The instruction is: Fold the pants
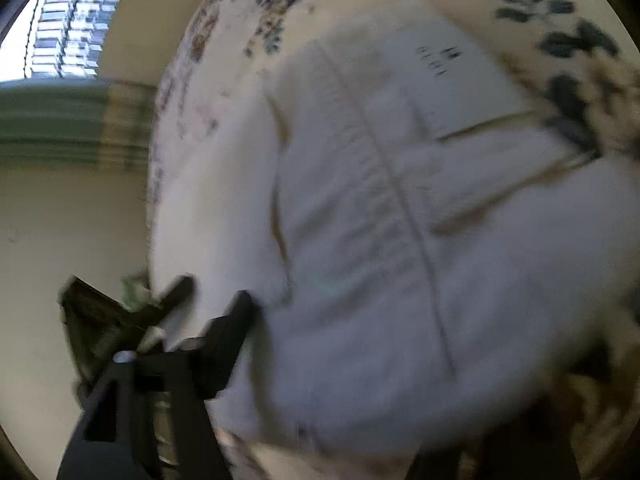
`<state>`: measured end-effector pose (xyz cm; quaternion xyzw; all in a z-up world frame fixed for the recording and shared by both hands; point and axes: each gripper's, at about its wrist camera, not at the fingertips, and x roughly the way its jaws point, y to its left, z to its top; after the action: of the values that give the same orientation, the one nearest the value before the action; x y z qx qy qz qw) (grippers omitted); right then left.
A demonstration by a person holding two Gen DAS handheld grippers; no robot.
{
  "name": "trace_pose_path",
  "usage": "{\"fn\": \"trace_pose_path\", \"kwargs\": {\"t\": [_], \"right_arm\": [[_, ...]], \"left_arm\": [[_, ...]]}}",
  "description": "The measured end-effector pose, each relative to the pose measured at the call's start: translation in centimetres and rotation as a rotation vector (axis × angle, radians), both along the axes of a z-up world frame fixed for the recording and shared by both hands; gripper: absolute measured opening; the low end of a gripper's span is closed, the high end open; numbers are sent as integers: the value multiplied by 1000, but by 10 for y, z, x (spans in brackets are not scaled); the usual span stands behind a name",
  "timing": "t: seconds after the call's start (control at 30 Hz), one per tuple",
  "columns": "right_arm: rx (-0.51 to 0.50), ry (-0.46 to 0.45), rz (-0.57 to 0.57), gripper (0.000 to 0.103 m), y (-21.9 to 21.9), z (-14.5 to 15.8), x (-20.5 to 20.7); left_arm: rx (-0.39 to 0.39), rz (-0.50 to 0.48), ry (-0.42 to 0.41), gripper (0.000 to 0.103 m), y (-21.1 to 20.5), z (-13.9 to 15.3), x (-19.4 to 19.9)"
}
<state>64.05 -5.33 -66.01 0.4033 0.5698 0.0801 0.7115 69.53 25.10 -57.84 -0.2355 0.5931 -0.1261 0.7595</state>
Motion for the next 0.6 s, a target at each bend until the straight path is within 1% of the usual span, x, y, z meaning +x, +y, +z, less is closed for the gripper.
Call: {"fn": "trace_pose_path", "kwargs": {"t": [0.03, 0.07, 0.1, 0.13, 0.2, 0.23, 0.27, 0.3, 0.33, 0.47, 0.5, 0.57, 0.6], "right_arm": [[-24, 6, 14, 77, -1, 0, -1], [-76, 18, 31, 82, -3, 4, -7], [-106, 24, 39, 83, -5, 6, -10], [-152, 40, 46, 86, -8, 9, -15], [-209, 64, 58, 93, -13, 13, -19], [-249, 81, 69, 98, -13, 16, -19], [-288, 82, 80, 100, -12, 20, -19], [-326, 84, 91, 100, -13, 22, -14], [-392, 85, 113, 100, -10, 27, -13], [-547, 74, 144, 101, -2, 53, -11], [-585, 65, 148, 101, -1, 61, -12], [-653, 51, 160, 103, 5, 74, -12], [-683, 46, 162, 103, 7, 82, -12]], "left_arm": [[9, -1, 10, 54, 1, 1, -4], [27, -6, 17, 60, 0, 3, -8], [65, -8, 31, 62, -3, 5, -13], [92, -16, 34, 64, -4, 6, -18], [141, -29, 34, 68, -5, 7, -24], [179, -35, 27, 72, -7, 10, -29], [215, -43, 24, 76, -10, 12, -33], [252, -56, 24, 76, -12, 15, -38], [281, -62, 24, 76, -15, 17, -42], [372, -74, 11, 76, -21, 30, -52], [389, -78, 2, 76, -22, 35, -54], [450, -70, -34, 76, -27, 51, -58], [490, -73, -65, 76, -30, 63, -62]]}}
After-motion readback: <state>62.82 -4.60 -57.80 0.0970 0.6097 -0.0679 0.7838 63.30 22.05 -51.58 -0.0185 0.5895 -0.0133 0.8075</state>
